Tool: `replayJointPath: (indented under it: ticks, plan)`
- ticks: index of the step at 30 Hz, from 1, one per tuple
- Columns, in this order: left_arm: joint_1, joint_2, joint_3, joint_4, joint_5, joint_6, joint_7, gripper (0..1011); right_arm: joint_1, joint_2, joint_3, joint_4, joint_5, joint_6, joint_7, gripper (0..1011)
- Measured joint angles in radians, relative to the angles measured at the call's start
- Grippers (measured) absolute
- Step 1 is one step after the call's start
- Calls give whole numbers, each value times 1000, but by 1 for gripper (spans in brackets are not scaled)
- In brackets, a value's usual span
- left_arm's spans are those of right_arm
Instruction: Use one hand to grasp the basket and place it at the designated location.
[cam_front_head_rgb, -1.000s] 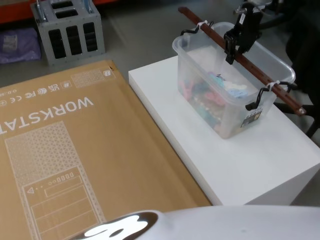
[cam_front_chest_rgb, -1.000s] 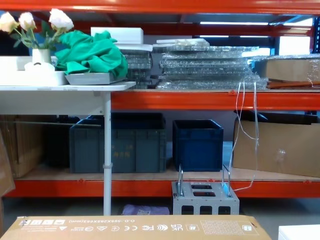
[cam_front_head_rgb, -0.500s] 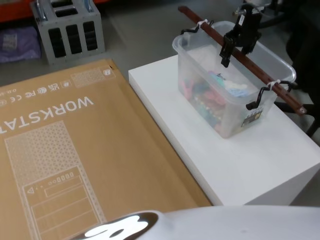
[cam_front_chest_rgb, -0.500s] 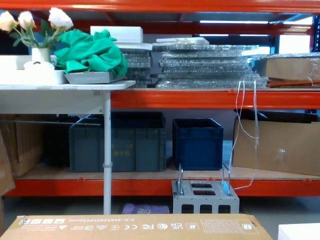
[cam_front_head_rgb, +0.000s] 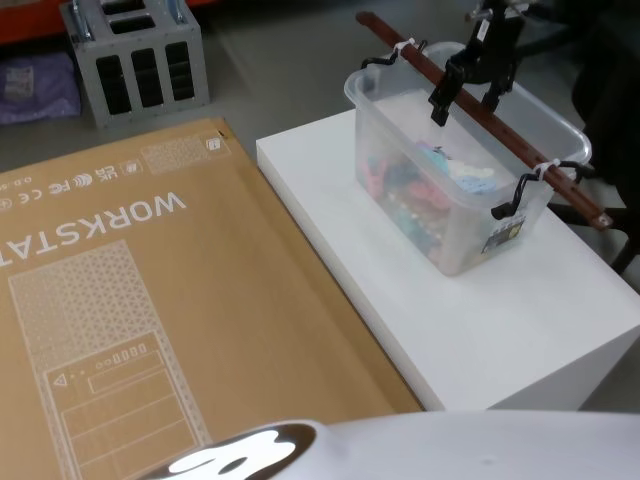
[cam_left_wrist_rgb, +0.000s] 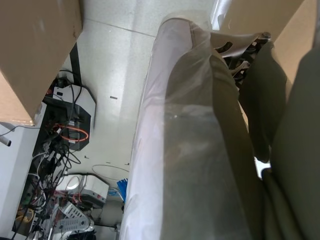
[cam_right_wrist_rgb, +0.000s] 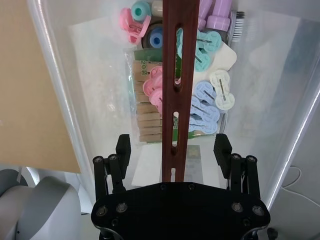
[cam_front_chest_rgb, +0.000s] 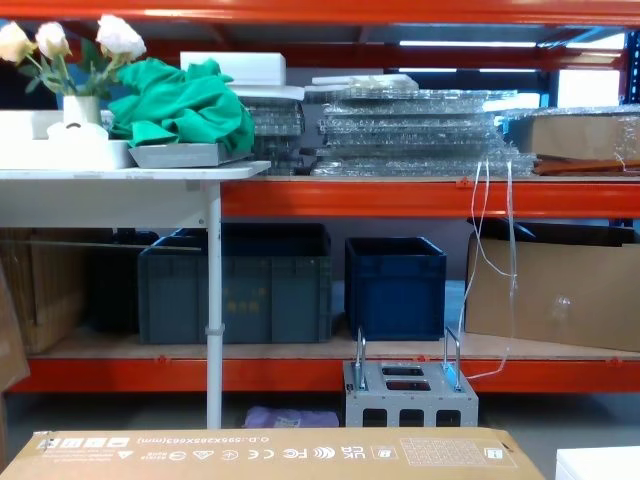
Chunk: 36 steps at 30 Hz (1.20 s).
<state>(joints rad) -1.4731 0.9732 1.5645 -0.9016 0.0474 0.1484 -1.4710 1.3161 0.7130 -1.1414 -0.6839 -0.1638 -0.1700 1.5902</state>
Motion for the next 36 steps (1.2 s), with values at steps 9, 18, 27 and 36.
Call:
replayJointPath:
  ticks: [9, 18, 27, 36]
  plan:
    - [0, 0, 0, 0, 0, 0, 0, 0, 14, 27, 18, -38, 18, 11, 1, 1000]
    - [0, 0, 0, 0, 0, 0, 0, 0, 36, 67, 44, -89, 47, 24, 3, 1000]
    - [0, 0, 0, 0, 0, 0, 0, 0, 50, 101, 61, -139, 68, 34, 5, 1000]
    - [0, 0, 0, 0, 0, 0, 0, 0, 52, 103, 61, -146, 69, 34, 8, 1000]
